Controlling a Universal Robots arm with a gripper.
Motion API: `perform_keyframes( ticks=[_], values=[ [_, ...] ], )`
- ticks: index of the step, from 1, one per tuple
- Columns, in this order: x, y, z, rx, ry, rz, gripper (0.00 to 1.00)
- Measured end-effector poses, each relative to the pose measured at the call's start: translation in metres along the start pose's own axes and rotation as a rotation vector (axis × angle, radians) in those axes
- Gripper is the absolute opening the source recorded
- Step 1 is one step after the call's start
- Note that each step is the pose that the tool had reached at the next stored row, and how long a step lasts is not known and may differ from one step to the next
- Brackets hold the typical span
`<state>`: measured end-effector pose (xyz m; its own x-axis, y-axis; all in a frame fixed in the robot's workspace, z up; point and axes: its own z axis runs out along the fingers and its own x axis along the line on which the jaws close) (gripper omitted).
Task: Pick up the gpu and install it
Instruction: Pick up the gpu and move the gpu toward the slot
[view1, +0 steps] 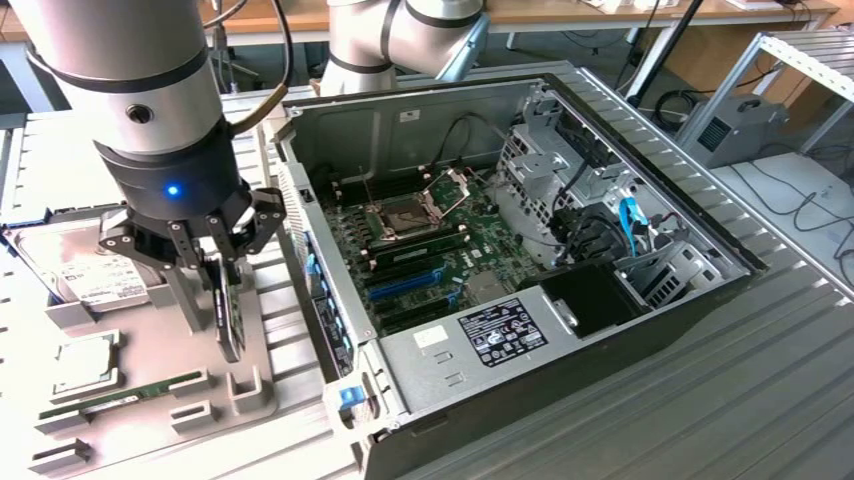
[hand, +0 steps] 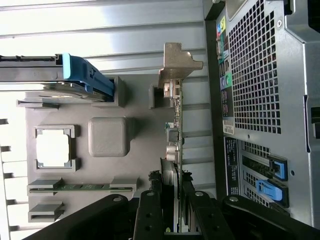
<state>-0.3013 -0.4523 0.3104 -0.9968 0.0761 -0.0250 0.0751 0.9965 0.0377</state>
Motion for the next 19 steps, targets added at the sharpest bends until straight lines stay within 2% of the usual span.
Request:
perform_keyframes(
  ticks=[19],
  values=[
    [-0.0001, 0.0002, -0.0047, 0.0, 0.0001, 0.0, 0.26]
  ],
)
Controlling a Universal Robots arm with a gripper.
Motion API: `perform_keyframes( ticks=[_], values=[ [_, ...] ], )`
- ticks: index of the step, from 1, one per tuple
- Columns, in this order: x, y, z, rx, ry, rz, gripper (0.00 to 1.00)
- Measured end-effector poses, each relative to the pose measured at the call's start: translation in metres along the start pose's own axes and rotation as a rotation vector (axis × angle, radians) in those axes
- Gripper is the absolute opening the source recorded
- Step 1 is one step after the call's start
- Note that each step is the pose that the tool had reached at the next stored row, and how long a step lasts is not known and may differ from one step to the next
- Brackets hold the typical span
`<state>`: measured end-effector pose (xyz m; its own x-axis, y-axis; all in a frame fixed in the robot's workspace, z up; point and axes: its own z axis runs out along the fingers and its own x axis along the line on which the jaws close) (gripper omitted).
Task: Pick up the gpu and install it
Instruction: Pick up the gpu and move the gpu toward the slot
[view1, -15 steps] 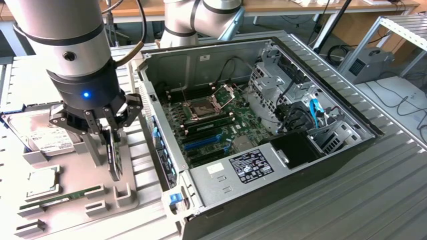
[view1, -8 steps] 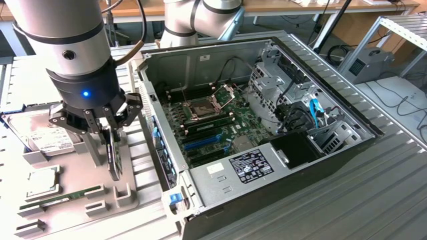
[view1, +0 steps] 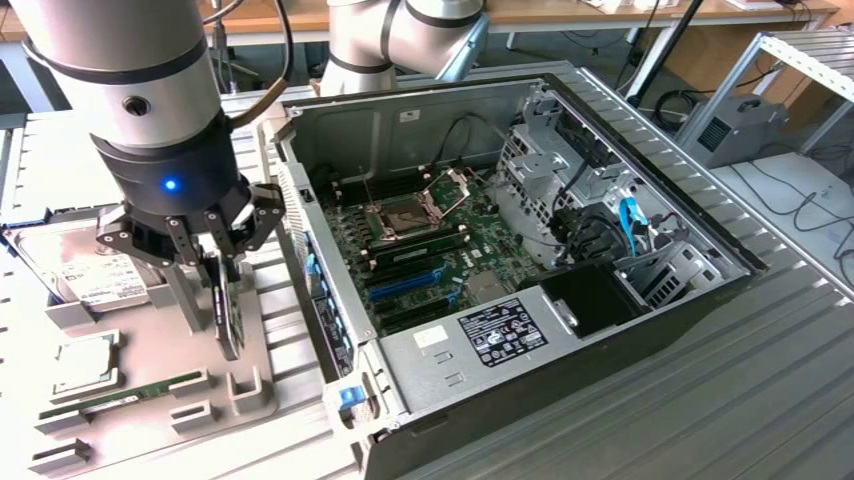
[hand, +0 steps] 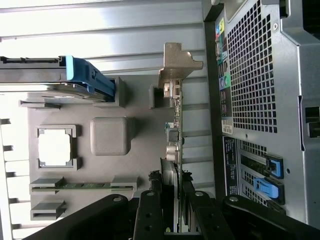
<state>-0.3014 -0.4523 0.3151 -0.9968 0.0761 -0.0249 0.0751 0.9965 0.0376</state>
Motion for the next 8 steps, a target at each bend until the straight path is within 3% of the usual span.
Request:
perform_keyframes(
  ticks=[8],
  values=[
    [-0.0001, 0.0001, -0.0018, 0.0, 0.0, 0.0, 0.26]
  ],
)
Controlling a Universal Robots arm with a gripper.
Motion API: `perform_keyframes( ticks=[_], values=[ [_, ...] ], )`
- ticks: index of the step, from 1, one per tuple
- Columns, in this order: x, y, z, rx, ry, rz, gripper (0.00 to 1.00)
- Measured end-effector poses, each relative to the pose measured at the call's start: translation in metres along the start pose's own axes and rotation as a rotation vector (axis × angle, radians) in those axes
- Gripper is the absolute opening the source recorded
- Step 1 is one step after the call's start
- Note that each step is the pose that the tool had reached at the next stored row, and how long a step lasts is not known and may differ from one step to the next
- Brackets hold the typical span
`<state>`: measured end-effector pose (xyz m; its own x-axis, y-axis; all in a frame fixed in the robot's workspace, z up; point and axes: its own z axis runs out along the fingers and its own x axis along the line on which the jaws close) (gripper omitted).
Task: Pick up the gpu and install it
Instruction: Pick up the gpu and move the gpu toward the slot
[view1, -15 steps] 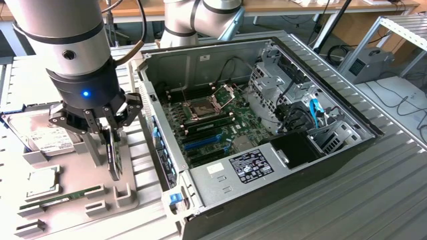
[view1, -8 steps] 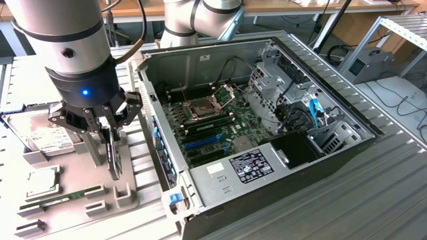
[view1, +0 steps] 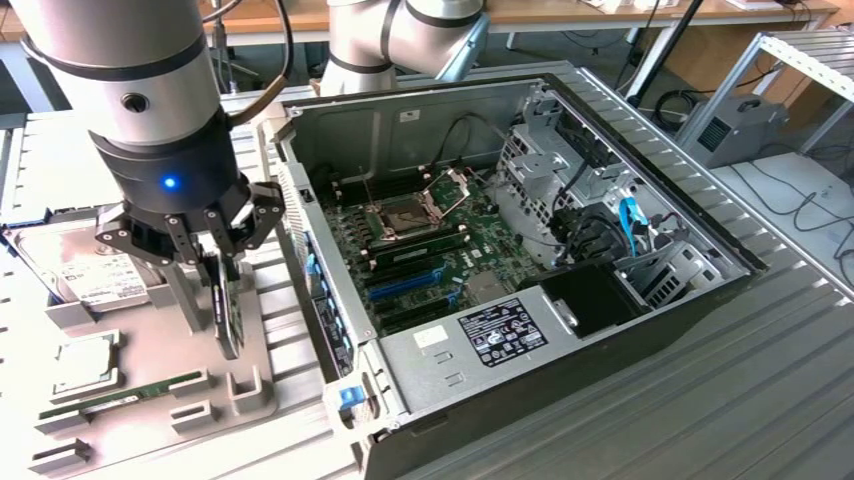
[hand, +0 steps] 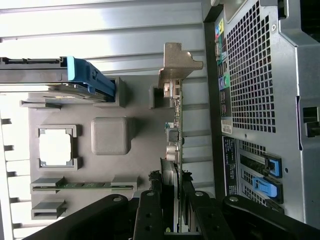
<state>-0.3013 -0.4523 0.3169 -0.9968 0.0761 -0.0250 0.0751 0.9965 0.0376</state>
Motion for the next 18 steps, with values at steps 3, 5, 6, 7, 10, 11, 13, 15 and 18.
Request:
perform_keyframes(
  ticks=[3, 5, 6, 7, 10, 11, 13, 15, 18],
  values=[
    [0.0, 0.0, -0.0009, 0.0, 0.0, 0.0, 0.26],
    [0.0, 0.0, -0.0012, -0.0001, 0.0, 0.0, 0.26],
    [0.0, 0.0, -0.0014, -0.0001, -0.0001, 0.0, 0.26],
    [0.0, 0.0001, -0.0017, 0.0, 0.0, 0.0, 0.26],
    [0.0, 0.0001, -0.0022, 0.0, -0.0001, 0.0, 0.26],
    [-0.0001, 0.0001, -0.0024, 0.0, 0.0, 0.0, 0.26],
    [-0.0001, 0.0001, -0.0029, 0.0, 0.0, 0.0, 0.26],
    [-0.0001, 0.0001, -0.0033, 0.0, 0.0, 0.0, 0.26],
    [-0.0001, 0.0001, -0.0039, 0.0, 0.0, 0.0, 0.26]
  ],
)
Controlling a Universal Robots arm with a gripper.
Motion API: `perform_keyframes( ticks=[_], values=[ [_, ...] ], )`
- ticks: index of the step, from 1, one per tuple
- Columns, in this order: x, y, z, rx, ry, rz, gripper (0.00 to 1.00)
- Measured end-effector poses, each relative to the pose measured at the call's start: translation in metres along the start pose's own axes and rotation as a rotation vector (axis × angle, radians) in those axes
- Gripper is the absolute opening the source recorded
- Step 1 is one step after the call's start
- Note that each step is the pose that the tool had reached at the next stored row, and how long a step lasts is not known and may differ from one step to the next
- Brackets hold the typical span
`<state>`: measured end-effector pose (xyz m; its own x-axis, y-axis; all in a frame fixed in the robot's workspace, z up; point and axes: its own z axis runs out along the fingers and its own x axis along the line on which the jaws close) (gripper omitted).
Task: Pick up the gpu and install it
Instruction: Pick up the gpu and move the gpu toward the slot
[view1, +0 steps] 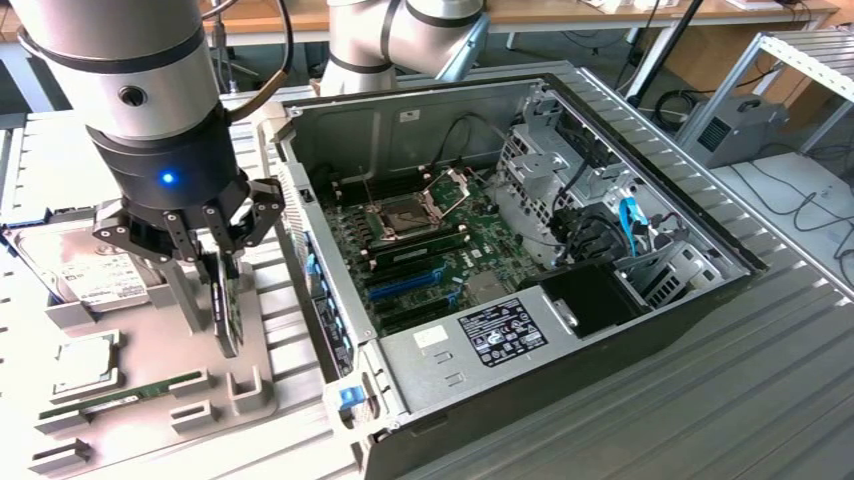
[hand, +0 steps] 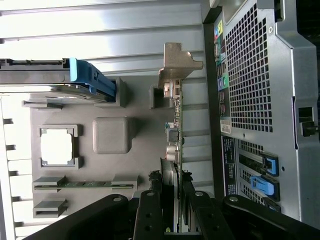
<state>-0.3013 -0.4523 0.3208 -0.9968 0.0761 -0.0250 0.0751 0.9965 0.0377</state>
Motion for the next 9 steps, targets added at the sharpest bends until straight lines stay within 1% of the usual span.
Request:
perform_keyframes(
  ticks=[9],
  values=[
    [0.0, 0.0001, -0.0018, 0.0, 0.0, 0.0, 0.26]
  ],
)
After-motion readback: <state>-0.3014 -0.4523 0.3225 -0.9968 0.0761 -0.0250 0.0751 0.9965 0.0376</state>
